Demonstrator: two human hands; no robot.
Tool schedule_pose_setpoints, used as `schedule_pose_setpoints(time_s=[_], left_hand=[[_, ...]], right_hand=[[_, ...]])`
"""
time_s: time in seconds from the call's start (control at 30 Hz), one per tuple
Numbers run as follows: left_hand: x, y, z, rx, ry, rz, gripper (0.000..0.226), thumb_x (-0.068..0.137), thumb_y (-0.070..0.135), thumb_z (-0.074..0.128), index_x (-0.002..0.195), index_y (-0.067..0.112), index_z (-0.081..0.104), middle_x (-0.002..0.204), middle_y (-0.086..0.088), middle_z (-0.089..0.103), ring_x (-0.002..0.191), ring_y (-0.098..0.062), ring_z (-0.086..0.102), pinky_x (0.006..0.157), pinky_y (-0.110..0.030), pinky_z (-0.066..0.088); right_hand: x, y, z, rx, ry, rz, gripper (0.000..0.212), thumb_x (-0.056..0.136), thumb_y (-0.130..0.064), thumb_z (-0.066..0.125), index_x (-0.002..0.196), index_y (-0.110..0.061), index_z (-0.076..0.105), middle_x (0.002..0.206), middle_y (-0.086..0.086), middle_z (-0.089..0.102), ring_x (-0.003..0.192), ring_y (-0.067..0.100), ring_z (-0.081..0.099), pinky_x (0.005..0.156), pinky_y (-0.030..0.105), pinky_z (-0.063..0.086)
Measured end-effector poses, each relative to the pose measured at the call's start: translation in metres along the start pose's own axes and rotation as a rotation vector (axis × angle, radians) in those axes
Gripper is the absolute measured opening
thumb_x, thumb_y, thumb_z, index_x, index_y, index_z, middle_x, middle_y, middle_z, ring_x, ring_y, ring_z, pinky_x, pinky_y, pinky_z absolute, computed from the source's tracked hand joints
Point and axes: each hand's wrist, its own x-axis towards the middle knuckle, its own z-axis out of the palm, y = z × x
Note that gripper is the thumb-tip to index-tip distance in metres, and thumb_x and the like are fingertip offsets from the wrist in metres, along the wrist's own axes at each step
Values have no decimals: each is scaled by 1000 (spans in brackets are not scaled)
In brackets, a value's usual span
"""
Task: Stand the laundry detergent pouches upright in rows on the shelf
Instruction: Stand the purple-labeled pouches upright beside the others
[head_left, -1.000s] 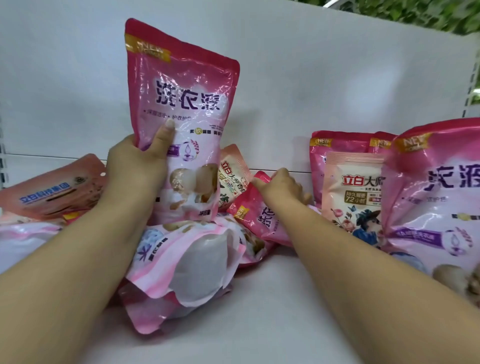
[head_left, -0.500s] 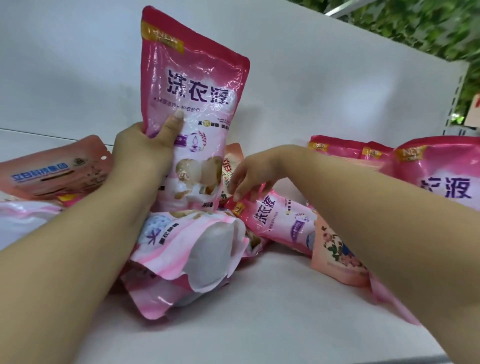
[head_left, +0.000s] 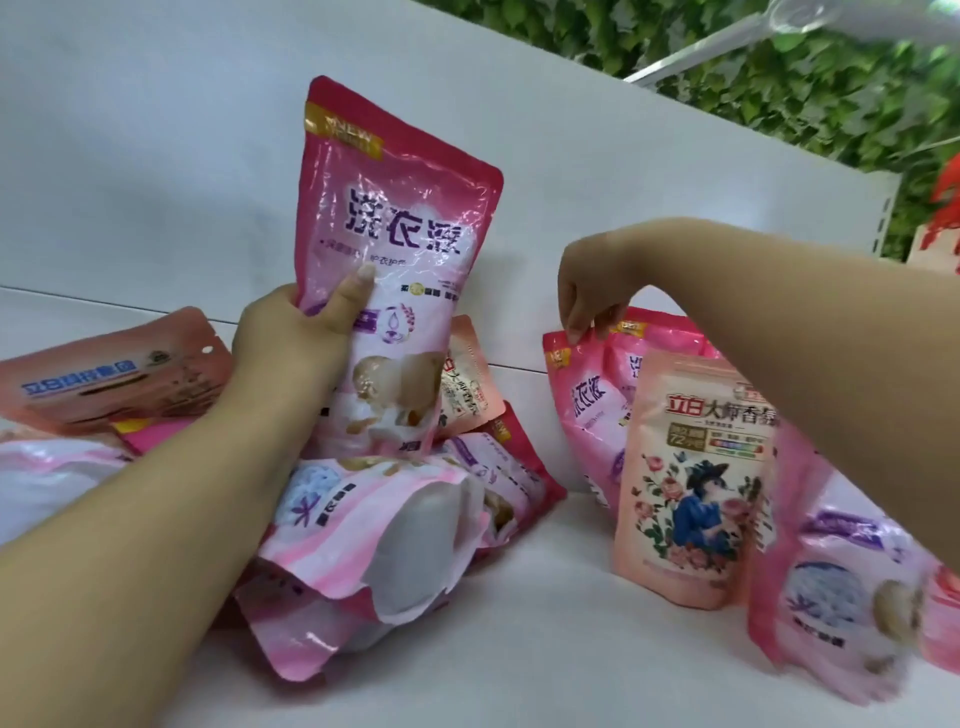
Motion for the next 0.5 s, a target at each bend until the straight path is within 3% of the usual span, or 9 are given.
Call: schedule_pose_setpoints(time_s=[0.07,0.17,0.33,0.5], left_hand=[[-2,1,0,17,-1,-2,39,81,52,55,99,18,60,79,-3,59,76,-23,53,72,-27,36],[-4,4,0,31,-1,-5,46,81,51,55,106,13,61,88,-7,58,80,-24,54,72,-28,36],[-2,2,-1,32,-21,-27,52,80,53,55,108,10,62,91,-11,61,84,-29,58,72,-30,39],[-5,6,-2,45,-24,-18,51,81,51,54,107,8,61,86,-12,57,78,-25,51,69,-29,33]], right_hand=[[-3,4,-8,-56,-2,26,3,80,-5,66,80,-6,69,60,2,64,35,1,57,50,16,52],[-9,11,-19,-133,4,81,5,81,-4,64,79,-2,68,51,0,65,34,1,56,42,14,49],[-21,20,-34,-171,-13,116,21,87,-6,58,67,-11,55,87,10,66,53,6,59,57,20,47],[-28,18,-45,-124,26,108,10,87,-7,57,77,-10,59,68,1,62,58,4,59,62,20,48]])
